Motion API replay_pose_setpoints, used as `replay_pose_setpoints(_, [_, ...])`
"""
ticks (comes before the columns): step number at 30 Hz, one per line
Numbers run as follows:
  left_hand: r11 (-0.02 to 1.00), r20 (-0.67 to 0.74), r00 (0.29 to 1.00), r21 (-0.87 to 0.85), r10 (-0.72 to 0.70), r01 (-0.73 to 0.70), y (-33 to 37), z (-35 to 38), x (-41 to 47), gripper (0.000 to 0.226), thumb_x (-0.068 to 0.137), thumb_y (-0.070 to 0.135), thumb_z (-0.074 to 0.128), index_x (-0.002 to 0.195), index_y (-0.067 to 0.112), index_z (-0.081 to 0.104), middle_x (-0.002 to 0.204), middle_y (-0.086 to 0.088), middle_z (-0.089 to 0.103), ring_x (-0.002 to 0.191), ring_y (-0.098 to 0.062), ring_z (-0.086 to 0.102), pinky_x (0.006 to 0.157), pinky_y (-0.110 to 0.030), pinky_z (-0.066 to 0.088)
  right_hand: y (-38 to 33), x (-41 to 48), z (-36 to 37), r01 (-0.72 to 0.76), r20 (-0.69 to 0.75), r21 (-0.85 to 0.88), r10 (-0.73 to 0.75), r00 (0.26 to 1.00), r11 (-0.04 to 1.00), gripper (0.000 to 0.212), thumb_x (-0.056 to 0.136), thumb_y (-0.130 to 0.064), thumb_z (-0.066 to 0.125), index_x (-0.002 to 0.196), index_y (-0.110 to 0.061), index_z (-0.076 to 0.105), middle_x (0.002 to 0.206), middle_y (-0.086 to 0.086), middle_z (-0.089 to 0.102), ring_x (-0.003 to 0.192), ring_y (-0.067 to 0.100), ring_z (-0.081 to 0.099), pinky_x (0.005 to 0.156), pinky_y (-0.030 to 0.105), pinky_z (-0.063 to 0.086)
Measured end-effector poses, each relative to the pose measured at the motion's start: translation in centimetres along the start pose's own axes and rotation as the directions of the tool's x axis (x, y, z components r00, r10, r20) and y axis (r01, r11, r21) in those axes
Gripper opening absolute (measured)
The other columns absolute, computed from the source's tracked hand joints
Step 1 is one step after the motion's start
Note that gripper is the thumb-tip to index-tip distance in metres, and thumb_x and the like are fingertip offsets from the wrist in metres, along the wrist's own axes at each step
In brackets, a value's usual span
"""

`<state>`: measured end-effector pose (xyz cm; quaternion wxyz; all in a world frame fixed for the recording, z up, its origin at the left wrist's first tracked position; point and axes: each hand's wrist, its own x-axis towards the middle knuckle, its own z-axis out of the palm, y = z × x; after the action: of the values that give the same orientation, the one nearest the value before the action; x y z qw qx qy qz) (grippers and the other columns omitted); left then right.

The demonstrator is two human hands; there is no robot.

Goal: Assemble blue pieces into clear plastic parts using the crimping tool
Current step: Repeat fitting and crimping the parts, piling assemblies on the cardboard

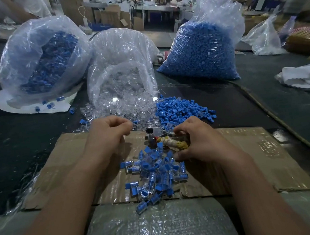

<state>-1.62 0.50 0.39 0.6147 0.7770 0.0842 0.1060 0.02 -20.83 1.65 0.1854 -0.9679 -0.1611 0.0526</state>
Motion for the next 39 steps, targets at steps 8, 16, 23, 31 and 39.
replay_pose_setpoints(8, [0.806, 0.02, 0.98, 0.565, 0.2, -0.176, -1.7, 0.7, 1.4, 0.04, 0.089, 0.009, 0.055, 0.128, 0.02, 0.054, 0.129, -0.006, 0.049, 0.12, -0.02, 0.042, 0.101, -0.032, 0.03, 0.4, -0.1, -0.1, 0.007, 0.023, 0.091, -0.009, 1.0, 0.996, 0.077, 0.057, -0.046, 0.082, 0.126, -0.031, 0.05, 0.107, -0.012, 0.035, 0.1, 0.008, 0.039, 0.081, 0.027, 0.036])
replay_pose_setpoints(16, [0.595, 0.25, 0.962, 0.759, 0.108, -0.264, -2.0, 0.9, 1.9, 0.04, 0.098, 0.025, 0.039, 0.138, 0.032, 0.04, 0.148, 0.006, 0.033, 0.135, -0.022, 0.023, 0.11, -0.039, 0.019, 0.4, -0.2, -0.3, 0.001, 0.047, 0.105, -0.006, 0.999, 0.995, 0.074, 0.06, -0.046, 0.08, 0.126, -0.031, 0.05, 0.109, -0.011, 0.036, 0.104, 0.009, 0.039, 0.085, 0.028, 0.038])
replay_pose_setpoints(23, [0.694, 0.119, 0.971, 0.682, 0.207, -0.231, -1.5, 0.7, 1.5, 0.031, 0.09, 0.013, 0.057, 0.121, 0.015, 0.061, 0.13, -0.001, 0.057, 0.122, -0.02, 0.046, 0.103, -0.035, 0.032, 0.4, -0.3, -0.5, -0.007, 0.044, 0.106, 0.002, 0.999, 0.994, 0.07, 0.061, -0.046, 0.08, 0.124, -0.032, 0.052, 0.109, -0.01, 0.04, 0.102, 0.008, 0.039, 0.082, 0.028, 0.036])
replay_pose_setpoints(31, [0.816, -0.058, 0.965, 0.548, 0.256, -0.184, -1.0, 0.6, 0.7, 0.021, 0.081, 0.006, 0.066, 0.102, 0.01, 0.07, 0.104, -0.008, 0.069, 0.086, -0.009, 0.053, 0.088, -0.028, 0.04, 0.8, -0.3, -0.8, 0.0, 0.024, 0.203, -0.005, 1.0, 0.979, 0.055, 0.066, -0.036, 0.08, 0.116, -0.031, 0.057, 0.105, -0.012, 0.048, 0.095, 0.004, 0.046, 0.076, 0.021, 0.036])
replay_pose_setpoints(39, [0.804, -0.014, 0.983, 0.578, 0.184, -0.142, -1.3, 0.7, 1.0, 0.019, 0.084, 0.009, 0.064, 0.103, 0.014, 0.066, 0.096, -0.002, 0.064, 0.084, -0.011, 0.051, 0.079, -0.025, 0.039, 1.3, -0.4, -1.0, 0.0, -0.036, 0.262, 0.01, 0.999, 0.965, 0.04, 0.074, -0.039, 0.073, 0.111, -0.032, 0.06, 0.092, -0.024, 0.051, 0.085, -0.009, 0.046, 0.066, 0.011, 0.032])
